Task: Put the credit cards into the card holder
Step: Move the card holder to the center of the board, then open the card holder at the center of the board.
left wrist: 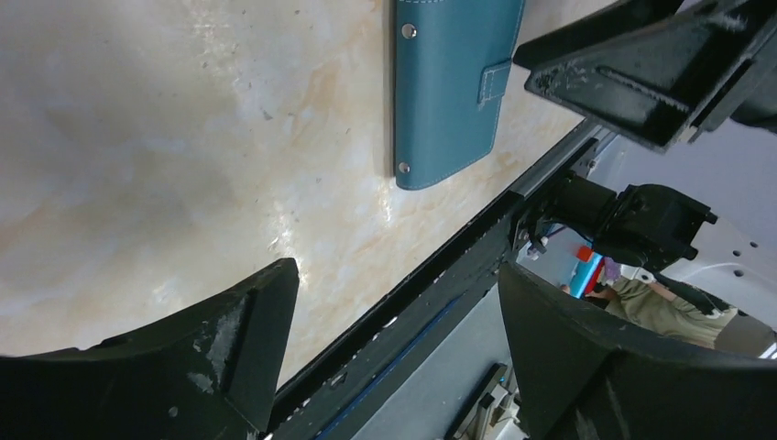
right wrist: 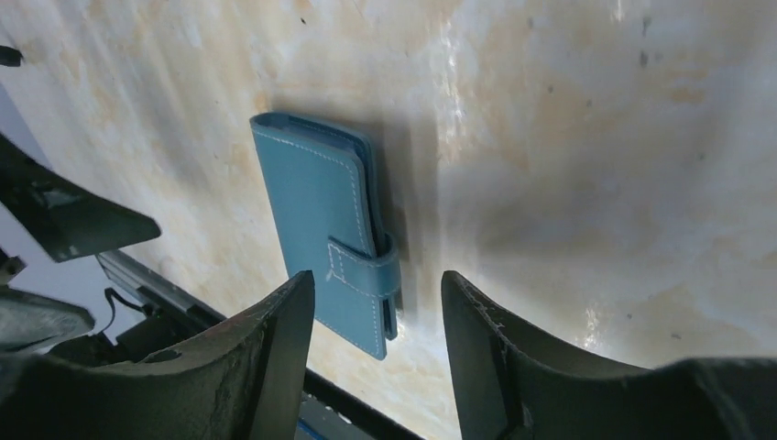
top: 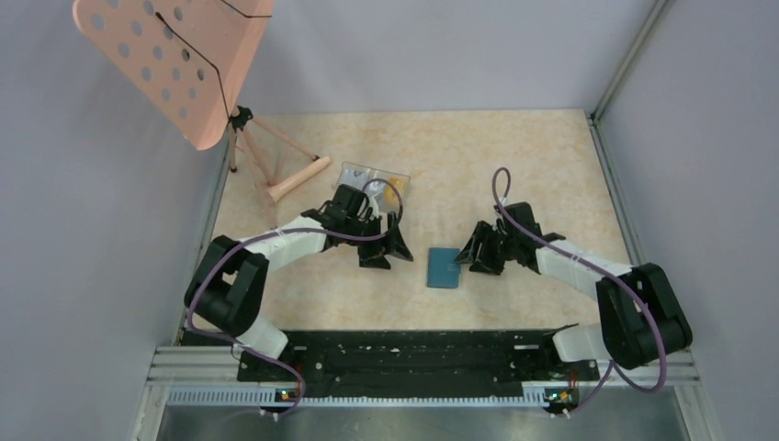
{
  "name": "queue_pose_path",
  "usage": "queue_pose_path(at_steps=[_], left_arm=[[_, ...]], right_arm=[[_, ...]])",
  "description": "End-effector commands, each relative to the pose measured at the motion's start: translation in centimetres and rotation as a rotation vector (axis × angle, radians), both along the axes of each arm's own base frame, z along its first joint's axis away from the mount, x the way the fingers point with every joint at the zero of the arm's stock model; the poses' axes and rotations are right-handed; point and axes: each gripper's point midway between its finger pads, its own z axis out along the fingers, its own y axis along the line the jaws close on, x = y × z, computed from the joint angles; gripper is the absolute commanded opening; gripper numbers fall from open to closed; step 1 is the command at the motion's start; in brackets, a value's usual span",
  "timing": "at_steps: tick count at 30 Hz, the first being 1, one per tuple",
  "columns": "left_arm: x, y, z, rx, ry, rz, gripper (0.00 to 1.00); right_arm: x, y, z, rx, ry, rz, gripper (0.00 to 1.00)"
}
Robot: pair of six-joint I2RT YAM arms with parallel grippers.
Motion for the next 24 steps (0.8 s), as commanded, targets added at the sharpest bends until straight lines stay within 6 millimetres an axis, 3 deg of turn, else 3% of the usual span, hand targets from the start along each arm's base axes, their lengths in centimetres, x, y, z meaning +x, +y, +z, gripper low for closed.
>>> queue_pose_path(at_steps=[1, 5, 10, 12, 14, 16, 18, 21, 24], left_arm=[[1.7, -3.3, -0.1, -0.076, -0.011, 0.011, 0.82], [2.5, -5.4, -2.5, -0.074, 0.050, 0.027, 0.72], [1.5, -8.0, -4.8, -0.084, 0.107, 0.019, 0.64], [0.4, -9.2, -5.2, -0.106, 0.137, -0.003, 0.52], [-0.8, -10.3, -5.5, -0.115, 0.154, -0.023, 0.41], [-1.7, -10.7, -5.6, -0.102, 0.159, -0.028, 0.41], [-2.3, -10.5, -5.6, -0.078, 0.153, -0.020, 0.41], [-2.8, -9.3, -4.5, -0.050, 0.110, -0.008, 0.45], [-3.3, -7.5, -3.2, 0.004, 0.060, 0.006, 0.56]], right_arm=[[0.1, 0.7, 0.7, 0.115, -0.031, -0.075, 0.54], [-0.1, 1.4, 0.1, 0.212, -0.027, -0.087, 0.53], [-0.8, 2.9, -0.3, 0.339, -0.007, -0.053, 0.50], [-0.9, 3.7, 0.6, 0.417, -0.029, -0.036, 0.42], [-0.9, 4.2, 1.5, 0.464, -0.051, -0.014, 0.25], [-1.2, 4.5, 2.1, 0.477, -0.053, 0.011, 0.09], [-1.5, 4.7, 2.9, 0.470, -0.073, 0.038, 0.00], [-2.0, 4.3, 4.5, 0.415, -0.115, 0.076, 0.00], [-2.7, 3.5, 7.0, 0.358, -0.195, 0.116, 0.00]])
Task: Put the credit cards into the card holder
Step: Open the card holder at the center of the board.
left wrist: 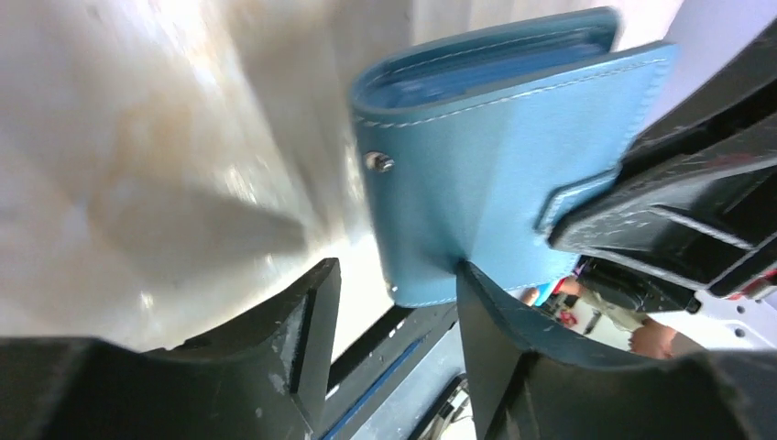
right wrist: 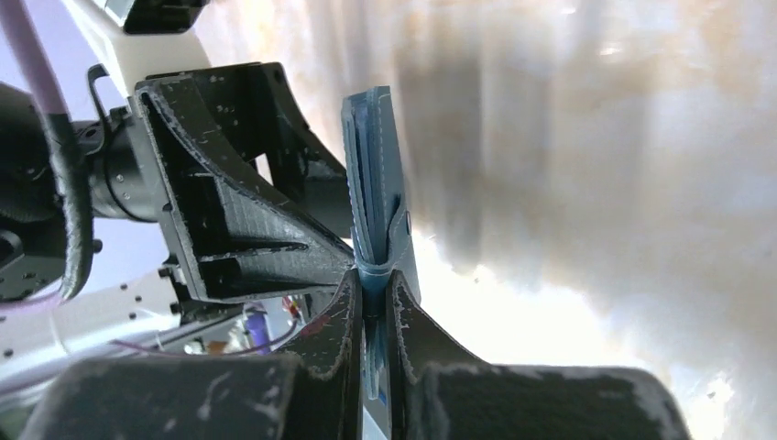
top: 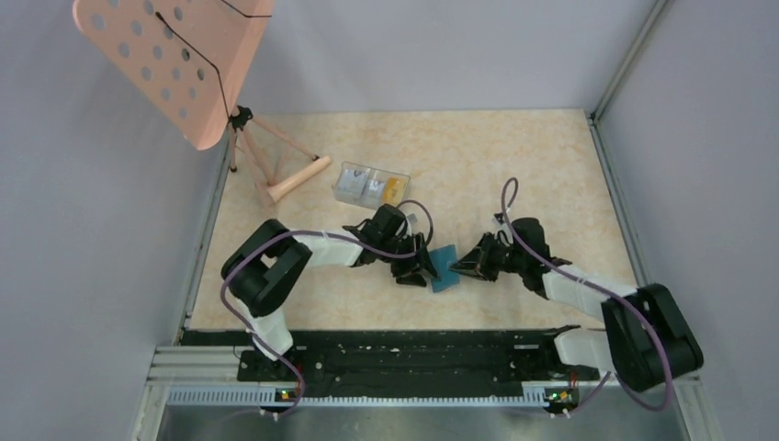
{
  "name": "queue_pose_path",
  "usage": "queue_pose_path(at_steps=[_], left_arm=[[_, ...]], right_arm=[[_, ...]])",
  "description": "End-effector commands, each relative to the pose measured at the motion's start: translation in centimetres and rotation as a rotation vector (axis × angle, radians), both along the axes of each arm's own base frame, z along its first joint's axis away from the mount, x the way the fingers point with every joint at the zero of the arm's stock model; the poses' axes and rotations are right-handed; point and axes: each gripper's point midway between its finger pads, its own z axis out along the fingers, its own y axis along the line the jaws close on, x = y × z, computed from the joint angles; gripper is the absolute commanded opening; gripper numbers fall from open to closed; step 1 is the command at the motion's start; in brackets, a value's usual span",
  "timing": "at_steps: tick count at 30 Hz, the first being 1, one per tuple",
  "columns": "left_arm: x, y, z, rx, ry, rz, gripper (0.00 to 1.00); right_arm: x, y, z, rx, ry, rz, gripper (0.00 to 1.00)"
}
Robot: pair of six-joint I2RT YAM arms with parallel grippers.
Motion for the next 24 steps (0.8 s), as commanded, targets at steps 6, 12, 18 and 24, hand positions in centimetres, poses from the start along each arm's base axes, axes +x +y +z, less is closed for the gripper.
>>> queue_pose_path(at_steps=[6, 12, 18, 24], left_arm=[[-1.7, 2.8, 7.6, -0.067, -0.251, 0.007, 0.76], [-3.4, 1.6, 13.4, -0.318, -0.366, -0.092, 0.77], [-4.9, 0.3, 16.6, -0.503, -0.366, -0.205, 0.68], [-5.4, -0.1, 18.5, -0.567, -0.376, -0.253, 0.53]], right_arm=[[-3.5, -0.1, 9.4, 0.048, -0.242, 0.144, 0.00], [-6.5, 0.2, 12.7, 0.212, -0.262, 0.159, 0.00], [-8.2, 0.1, 14.3, 0.280, -0.272, 0.171, 0.00], [-8.2, 0.1, 14.8, 0.291, -0.276, 0.158, 0.00]])
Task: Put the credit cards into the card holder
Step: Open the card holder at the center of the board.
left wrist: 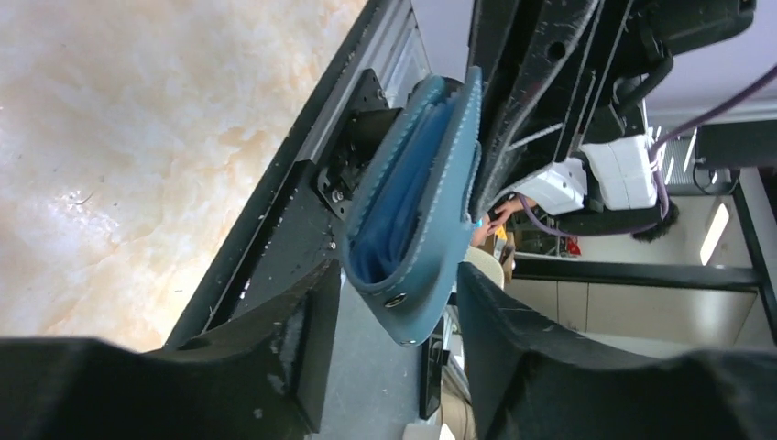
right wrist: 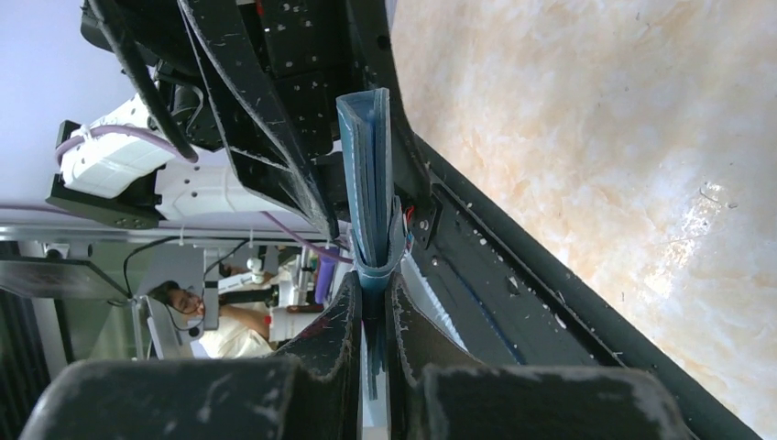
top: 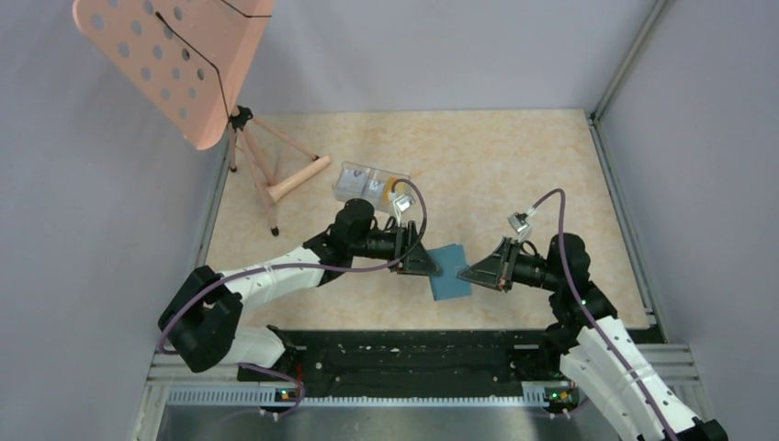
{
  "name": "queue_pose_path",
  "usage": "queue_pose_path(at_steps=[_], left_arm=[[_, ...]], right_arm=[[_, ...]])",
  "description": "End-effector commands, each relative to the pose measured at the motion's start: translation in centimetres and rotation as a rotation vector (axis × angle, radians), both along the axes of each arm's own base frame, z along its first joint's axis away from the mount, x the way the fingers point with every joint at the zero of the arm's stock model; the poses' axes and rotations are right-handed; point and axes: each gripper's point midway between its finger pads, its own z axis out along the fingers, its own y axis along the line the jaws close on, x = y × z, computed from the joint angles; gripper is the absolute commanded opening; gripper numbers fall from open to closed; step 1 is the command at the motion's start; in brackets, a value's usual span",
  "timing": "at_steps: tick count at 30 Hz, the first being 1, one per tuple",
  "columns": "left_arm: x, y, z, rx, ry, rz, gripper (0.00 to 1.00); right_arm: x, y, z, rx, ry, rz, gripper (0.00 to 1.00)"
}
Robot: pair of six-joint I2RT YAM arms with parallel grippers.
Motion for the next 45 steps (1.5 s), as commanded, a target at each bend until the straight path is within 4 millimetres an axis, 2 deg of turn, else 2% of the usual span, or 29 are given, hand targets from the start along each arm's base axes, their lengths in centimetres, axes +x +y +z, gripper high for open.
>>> queue_pose_path(at_steps=[1, 4, 5, 6, 10, 12, 14, 18, 20, 25, 29, 32, 37, 41, 45], left_arm=[[-0.7, -0.7, 3.2, -0.108, -0.064, -0.086, 0.49], [-0.9, -0.6, 3.4, -0.103, -0.065, -0.093, 0.31], [-0.9, -0.5, 3.4, -0.097, -0.069, -0.091, 0.18], [-0.9, -0.4, 3.3, -0.084, -0.083, -0.086, 0.03], [0.5, 1.2, 1.9, 0.111, -0.151, 0.007, 0.00], [1.5, 2.3, 2.3, 0.197, -0.233, 0.060, 0.00], [2.7, 3.5, 2.8, 0.275, -0.330, 0.108, 0.00], [4.7, 5.8, 3.8, 0.360, -0.533, 0.188, 0.00], [5.5, 6.9, 4.7, 0.379, -0.655, 0.227, 0.00], [4.9, 7.7, 8.2, 0.258, -0.950, 0.204, 0.00], [3.9, 8.3, 9.8, 0.216, -1.181, 0.128, 0.00], [2.9, 8.8, 10.2, 0.205, -1.349, 0.020, 0.00], [1.5, 9.6, 9.6, 0.219, -1.664, -0.210, 0.00], [1.1, 10.1, 10.8, 0.218, -1.905, -0.255, 0.00], [0.4, 10.2, 12.3, 0.182, -2.099, -0.205, 0.00]], right_arm=[[-0.4, 0.2, 1.0, 0.032, 0.000, 0.015, 0.00], [-0.1, 0.2, 1.0, 0.022, 0.007, 0.008, 0.00], [0.0, 0.2, 0.9, 0.009, 0.004, 0.003, 0.00], [0.2, 0.1, 0.9, -0.008, 0.000, -0.006, 0.05], [1.3, -0.8, 0.9, -0.107, -0.012, -0.080, 0.44], [1.7, -1.2, 1.4, -0.133, -0.028, -0.116, 0.60], [2.1, -1.5, 2.0, -0.138, -0.041, -0.147, 0.73], [2.3, -1.6, 2.9, -0.119, -0.033, -0.173, 0.91], [2.3, -1.5, 3.0, -0.105, -0.005, -0.181, 0.93], [2.2, -1.4, 3.8, -0.072, 0.022, -0.194, 0.94], [1.8, -1.3, 3.9, -0.057, 0.038, -0.184, 0.95], [1.6, -1.2, 4.0, -0.048, 0.048, -0.172, 0.95], [1.4, -0.9, 4.5, -0.003, 0.079, -0.162, 0.95], [1.4, -0.5, 5.4, 0.062, 0.101, -0.152, 0.95], [1.4, -0.2, 6.5, 0.129, 0.112, -0.140, 0.95]])
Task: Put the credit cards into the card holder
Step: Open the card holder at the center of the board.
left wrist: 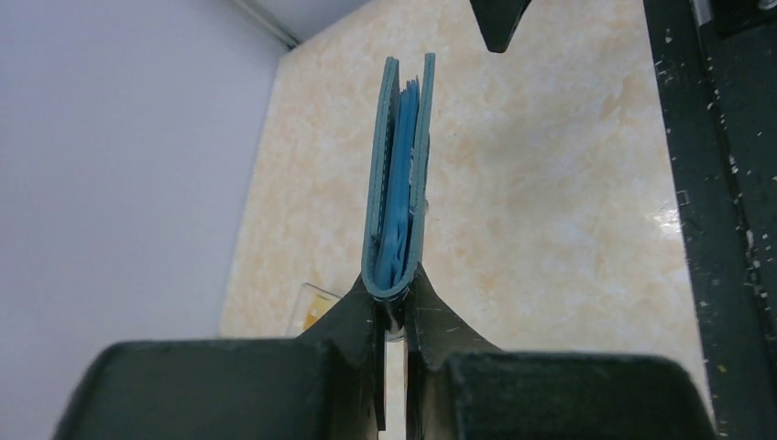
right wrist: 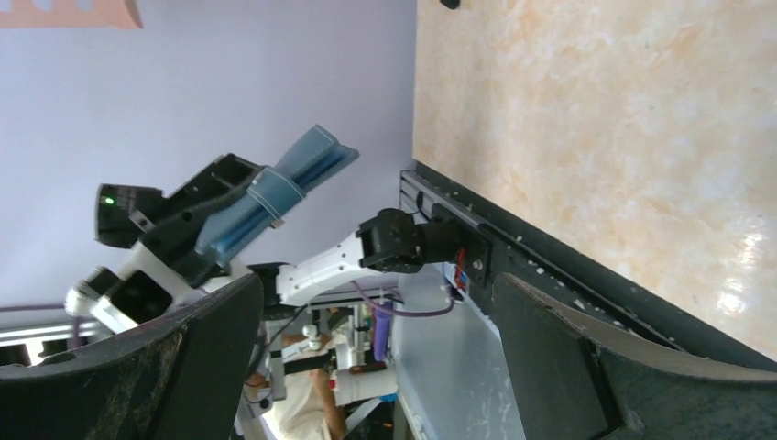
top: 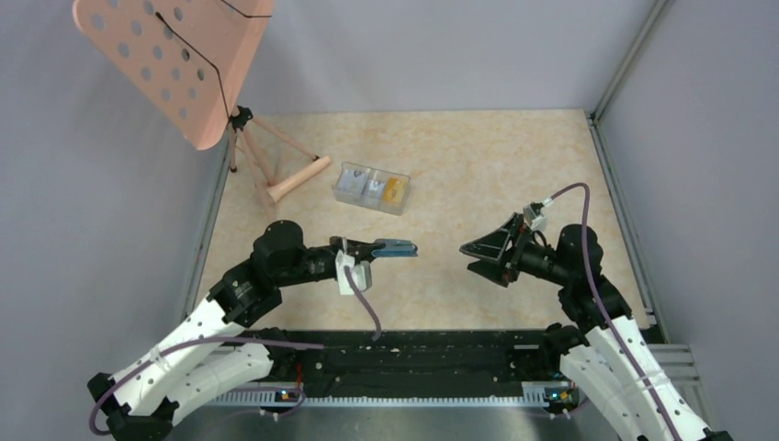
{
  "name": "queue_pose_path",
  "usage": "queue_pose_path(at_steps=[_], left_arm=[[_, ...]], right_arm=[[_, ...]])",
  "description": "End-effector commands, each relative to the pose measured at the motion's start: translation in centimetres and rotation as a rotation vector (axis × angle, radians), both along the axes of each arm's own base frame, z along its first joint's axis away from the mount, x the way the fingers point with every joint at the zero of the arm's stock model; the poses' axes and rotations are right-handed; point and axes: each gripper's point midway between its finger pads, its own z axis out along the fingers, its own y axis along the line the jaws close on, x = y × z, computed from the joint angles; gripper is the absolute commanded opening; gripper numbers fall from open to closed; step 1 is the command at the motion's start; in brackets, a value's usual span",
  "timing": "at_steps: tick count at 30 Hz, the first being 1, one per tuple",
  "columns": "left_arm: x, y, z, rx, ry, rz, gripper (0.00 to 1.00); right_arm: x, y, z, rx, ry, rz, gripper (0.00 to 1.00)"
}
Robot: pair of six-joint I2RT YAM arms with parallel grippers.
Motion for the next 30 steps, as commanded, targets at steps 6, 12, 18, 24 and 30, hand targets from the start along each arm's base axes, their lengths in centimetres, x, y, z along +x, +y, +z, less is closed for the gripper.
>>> queue_pose_path(at_steps=[6, 12, 18, 24, 30], left_arm=[[-1.8, -1.1, 3.4, -0.012, -0.457, -0.121, 0.00], [-1.9, -2.9, 2.2, 0.084, -0.550, -0.136, 0.00], [-1.5, -4.7, 1.7, 0.147, -0.598, -0.111, 0.00], [-1.5, -6.1, 1.8, 0.157, -0.608, -0.091, 0.00], [-1.1, -6.7, 1.8, 0.183, -0.614, -0.052, 0.00]], right_arm=[[-0.2, 1.2, 4.2, 0.225, -0.019, 0.058, 0.93], [-0.2, 2.1, 5.4, 0.264, 0.008, 0.107, 0.92], [-0.8, 3.5, 5.7, 0.277, 0.050, 0.165, 0.90], [-1.6, 4.9, 5.2, 0.302, 0.098, 0.204, 0.88], [-2.6, 6.3, 4.8, 0.335, 0.132, 0.246, 0.83]])
